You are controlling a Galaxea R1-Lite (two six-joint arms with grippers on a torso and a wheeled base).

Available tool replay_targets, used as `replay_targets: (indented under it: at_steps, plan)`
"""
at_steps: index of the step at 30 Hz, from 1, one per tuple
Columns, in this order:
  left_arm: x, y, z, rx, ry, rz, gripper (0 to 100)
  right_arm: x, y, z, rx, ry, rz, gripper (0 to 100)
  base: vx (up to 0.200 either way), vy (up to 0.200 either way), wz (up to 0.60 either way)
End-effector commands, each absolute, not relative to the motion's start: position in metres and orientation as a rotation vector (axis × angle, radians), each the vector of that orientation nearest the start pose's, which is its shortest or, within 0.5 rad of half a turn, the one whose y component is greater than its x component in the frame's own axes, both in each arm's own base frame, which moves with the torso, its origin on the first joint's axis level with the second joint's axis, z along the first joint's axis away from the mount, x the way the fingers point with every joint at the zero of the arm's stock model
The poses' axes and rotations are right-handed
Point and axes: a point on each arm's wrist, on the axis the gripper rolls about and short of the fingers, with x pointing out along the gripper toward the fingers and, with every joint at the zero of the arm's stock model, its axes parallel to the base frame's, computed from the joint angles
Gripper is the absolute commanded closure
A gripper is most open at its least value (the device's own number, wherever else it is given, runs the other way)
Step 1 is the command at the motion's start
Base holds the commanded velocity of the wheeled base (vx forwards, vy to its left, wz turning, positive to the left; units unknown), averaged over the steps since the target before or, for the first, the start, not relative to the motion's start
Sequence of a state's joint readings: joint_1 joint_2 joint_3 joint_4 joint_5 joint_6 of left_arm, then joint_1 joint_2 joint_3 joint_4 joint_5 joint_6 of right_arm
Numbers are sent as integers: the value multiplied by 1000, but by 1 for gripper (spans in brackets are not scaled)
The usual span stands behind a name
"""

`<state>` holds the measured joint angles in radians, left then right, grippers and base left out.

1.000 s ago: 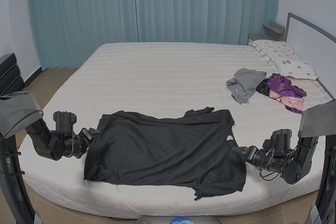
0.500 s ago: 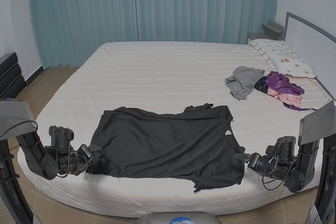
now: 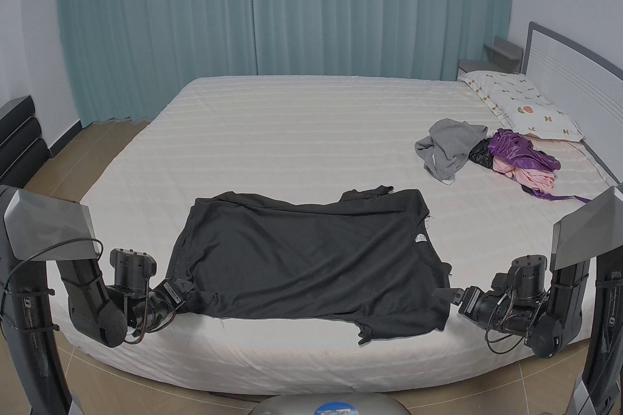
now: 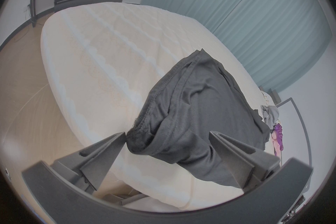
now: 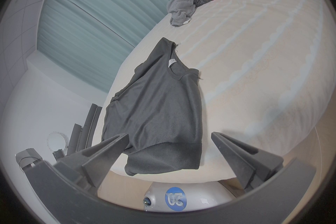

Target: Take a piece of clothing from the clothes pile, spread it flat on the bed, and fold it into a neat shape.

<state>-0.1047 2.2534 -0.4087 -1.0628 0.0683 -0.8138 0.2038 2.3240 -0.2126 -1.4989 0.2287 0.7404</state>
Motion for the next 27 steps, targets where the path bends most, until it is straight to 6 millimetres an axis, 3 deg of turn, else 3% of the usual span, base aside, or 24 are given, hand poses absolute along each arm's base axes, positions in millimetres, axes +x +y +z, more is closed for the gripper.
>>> replay_targets:
  at_steps: [1,13,14,22,27]
  plan:
    - [287,-30,-44,-683,778,305,0,257,58,-32,711,753,167,0,0,0,0]
    - [282,-28,-46,-665,794,314,0,257,58,-32,713,752,166,0,0,0,0]
    - [283,-28,-46,-663,791,315,100,257,58,-32,713,752,166,0,0,0,0]
    - [280,-22,-43,-654,784,330,100,257,58,-36,711,766,158,0,0,0,0]
    - [274,-14,-25,-629,735,353,100,257,57,-36,712,765,155,0,0,0,0]
